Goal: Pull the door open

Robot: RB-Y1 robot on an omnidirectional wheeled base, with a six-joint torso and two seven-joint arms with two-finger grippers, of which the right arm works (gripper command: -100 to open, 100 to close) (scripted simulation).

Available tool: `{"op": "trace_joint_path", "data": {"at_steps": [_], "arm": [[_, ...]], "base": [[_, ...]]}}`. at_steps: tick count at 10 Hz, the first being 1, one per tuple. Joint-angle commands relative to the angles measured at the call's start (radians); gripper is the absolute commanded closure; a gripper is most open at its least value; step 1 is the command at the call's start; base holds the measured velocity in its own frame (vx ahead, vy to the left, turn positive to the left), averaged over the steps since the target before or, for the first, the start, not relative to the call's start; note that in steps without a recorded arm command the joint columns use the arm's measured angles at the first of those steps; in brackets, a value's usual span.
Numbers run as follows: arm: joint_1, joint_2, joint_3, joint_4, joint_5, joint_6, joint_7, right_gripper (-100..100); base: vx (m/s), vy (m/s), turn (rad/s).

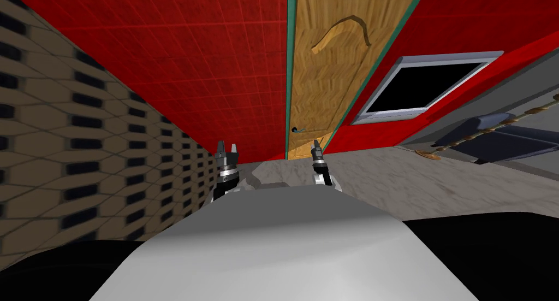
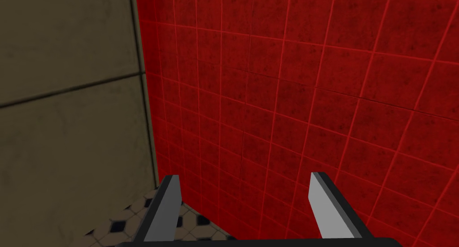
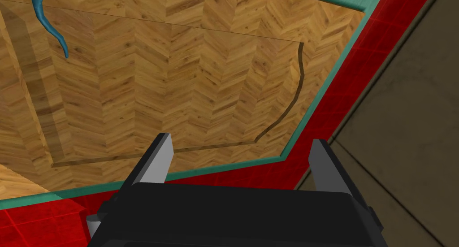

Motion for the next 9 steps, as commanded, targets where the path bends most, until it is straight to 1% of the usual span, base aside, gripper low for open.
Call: {"op": "trace_joint_path", "data": {"at_steps": [1, 2, 3, 4, 5, 6, 7, 8, 9], "arm": [[-0.007, -0.006, -0.004, 0.037, -0.004, -0.005, -0.004, -100], [-0.026, -0.019, -0.013, 0.075, -0.014, -0.009, -0.012, -100], [-0.026, -0.019, -0.013, 0.088, -0.014, -0.009, -0.012, -100], [-0.046, -0.032, -0.023, 0.127, -0.023, -0.013, -0.019, -100], [-0.046, -0.032, -0.023, 0.141, -0.023, -0.013, -0.019, -100], [-0.066, -0.045, -0.033, 0.175, -0.033, -0.017, -0.027, -100], [-0.066, -0.045, -0.033, 0.193, -0.033, -0.017, -0.027, -100], [-0.085, -0.058, -0.043, 0.228, -0.043, -0.021, -0.035, -100], [-0.085, -0.058, -0.043, 0.246, -0.043, -0.021, -0.035, -100]], "base": [[0.040, -0.013, 0.074], [0.049, -0.014, 0.122], [0.043, -0.014, 0.074], [0.049, -0.019, 0.129], [0.038, -0.018, 0.084], [0.050, -0.021, 0.154], [0.046, -0.020, 0.065], [0.049, -0.010, 0.141], [0.042, -0.014, 0.064]]}}
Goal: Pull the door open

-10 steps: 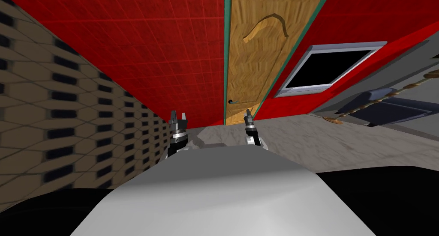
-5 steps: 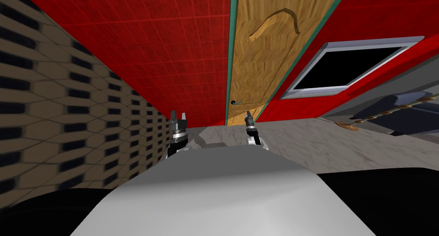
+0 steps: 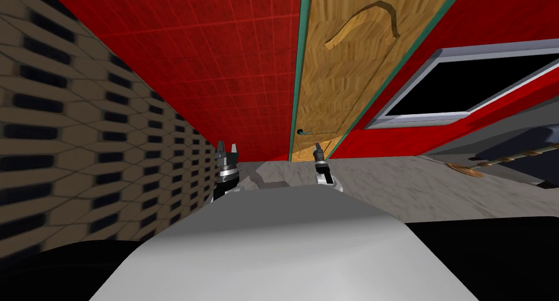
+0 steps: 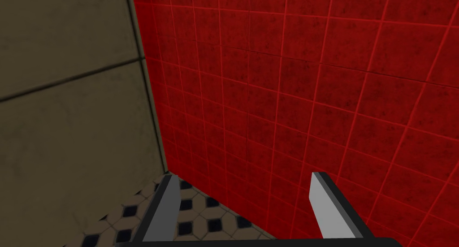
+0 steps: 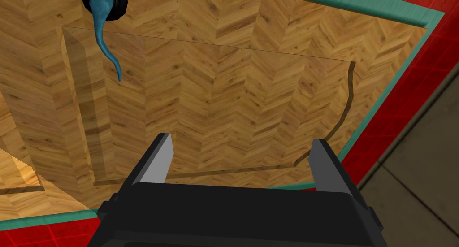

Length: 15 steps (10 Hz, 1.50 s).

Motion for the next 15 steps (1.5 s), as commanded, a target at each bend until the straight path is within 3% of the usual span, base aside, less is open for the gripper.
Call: {"op": "trace_joint_path", "data": {"at_steps": [1, 10, 14, 15], "arm": [[-0.023, -0.013, -0.010, 0.050, -0.010, -0.006, -0.007, -100], [-0.100, -0.063, -0.048, 0.275, -0.048, -0.022, -0.037, -100], [-0.171, -0.110, -0.084, 0.445, -0.083, -0.037, -0.065, -100], [-0.171, -0.110, -0.084, 0.465, -0.083, -0.037, -0.065, -100]], "base": [[0.054, -0.017, 0.117], [0.045, -0.020, 0.102], [0.066, -0.036, 0.196], [0.059, -0.057, 0.067]]}}
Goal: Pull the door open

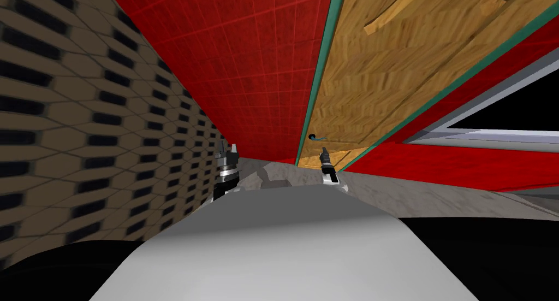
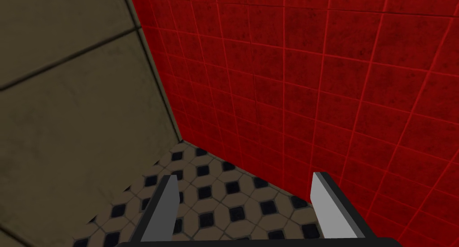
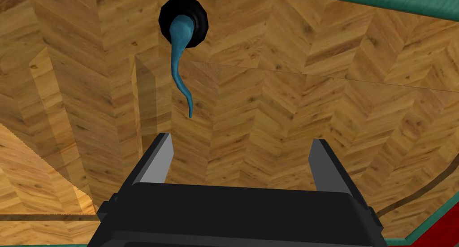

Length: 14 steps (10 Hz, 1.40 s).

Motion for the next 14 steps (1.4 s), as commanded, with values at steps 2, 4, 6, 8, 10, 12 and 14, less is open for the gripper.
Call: {"op": "trace_joint_path", "data": {"at_steps": [2, 4, 6, 8, 10, 12, 14], "arm": [[-0.023, -0.014, -0.009, 0.064, -0.009, -0.010, -0.009, -100], [-0.054, -0.034, -0.025, 0.142, -0.025, -0.016, -0.021, -100], [-0.067, -0.043, -0.032, 0.185, -0.031, -0.019, -0.027, -100], [-0.093, -0.059, -0.044, 0.259, -0.044, -0.024, -0.037, -100], [-0.115, -0.073, -0.055, 0.318, -0.055, -0.029, -0.045, -100], [-0.132, -0.083, -0.063, 0.361, -0.063, -0.032, -0.052, -100], [-0.148, -0.094, -0.071, 0.404, -0.071, -0.035, -0.058, -100]], "base": [[0.048, -0.034, 0.077], [0.046, -0.021, 0.174], [0.036, -0.033, 0.076], [0.062, -0.043, 0.184], [0.061, -0.052, 0.148], [0.046, -0.043, 0.112], [0.035, -0.027, 0.113]]}}
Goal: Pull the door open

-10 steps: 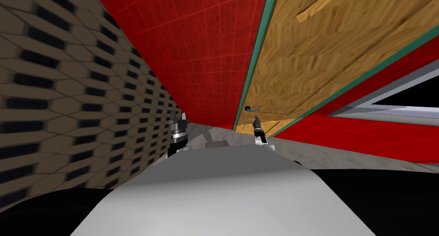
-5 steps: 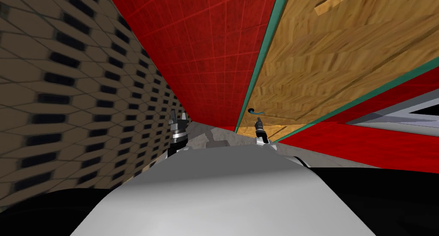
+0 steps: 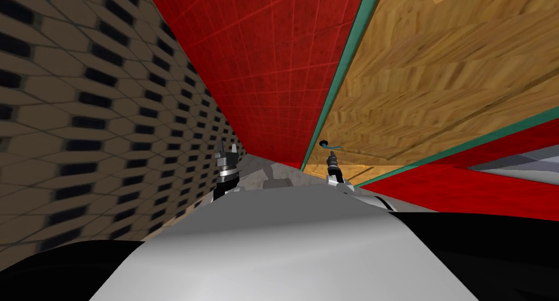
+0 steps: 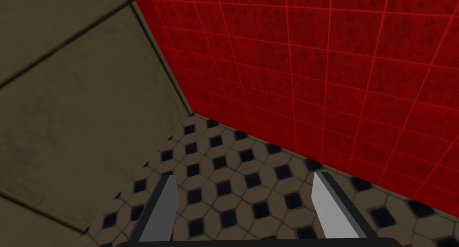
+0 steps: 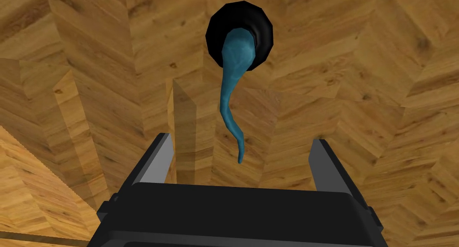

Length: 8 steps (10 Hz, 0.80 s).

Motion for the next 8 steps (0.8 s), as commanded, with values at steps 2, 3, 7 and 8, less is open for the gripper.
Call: {"op": "trace_joint_path", "data": {"at_steps": [2, 3, 7, 8], "arm": [[-0.002, 0.000, -0.003, 0.005, -0.002, -0.002, 0.001, -100], [-0.002, 0.001, -0.004, 0.006, -0.002, -0.002, 0.002, -100], [-0.003, 0.004, -0.011, 0.013, -0.006, -0.004, 0.009, -100], [-0.003, 0.004, -0.013, 0.014, -0.007, -0.005, 0.011, -100]], "base": [[0.058, -0.037, 0.021], [0.169, -0.108, 0.032], [0.161, -0.102, 0.025], [0.180, -0.103, 0.025]]}}
